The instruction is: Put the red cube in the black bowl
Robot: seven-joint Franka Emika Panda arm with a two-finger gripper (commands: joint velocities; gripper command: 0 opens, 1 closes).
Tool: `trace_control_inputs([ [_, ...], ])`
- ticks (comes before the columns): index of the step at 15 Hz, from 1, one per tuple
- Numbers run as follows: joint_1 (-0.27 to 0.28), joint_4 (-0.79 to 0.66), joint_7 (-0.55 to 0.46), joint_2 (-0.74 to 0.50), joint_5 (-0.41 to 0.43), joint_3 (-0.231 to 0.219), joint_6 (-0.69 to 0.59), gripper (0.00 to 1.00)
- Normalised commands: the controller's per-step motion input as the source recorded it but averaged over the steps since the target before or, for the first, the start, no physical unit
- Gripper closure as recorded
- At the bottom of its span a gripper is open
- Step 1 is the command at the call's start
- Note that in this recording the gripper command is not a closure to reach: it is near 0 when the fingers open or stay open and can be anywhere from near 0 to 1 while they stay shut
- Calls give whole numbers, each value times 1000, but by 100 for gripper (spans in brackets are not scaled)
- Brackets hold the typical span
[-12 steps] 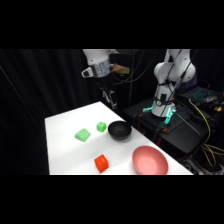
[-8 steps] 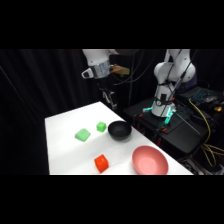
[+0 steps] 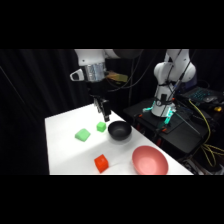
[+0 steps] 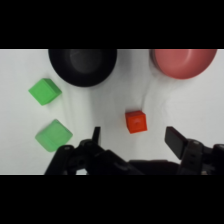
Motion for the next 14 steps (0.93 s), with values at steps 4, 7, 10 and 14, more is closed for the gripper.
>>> trace_control_inputs([
  [4, 94, 231, -27, 282, 21, 63, 326, 0],
  [7, 47, 92, -172, 207, -44, 36, 323, 0],
  [10, 63, 23, -116, 183, -144, 0, 363, 0],
  [14, 94, 14, 6, 182, -213, -62, 349, 0],
])
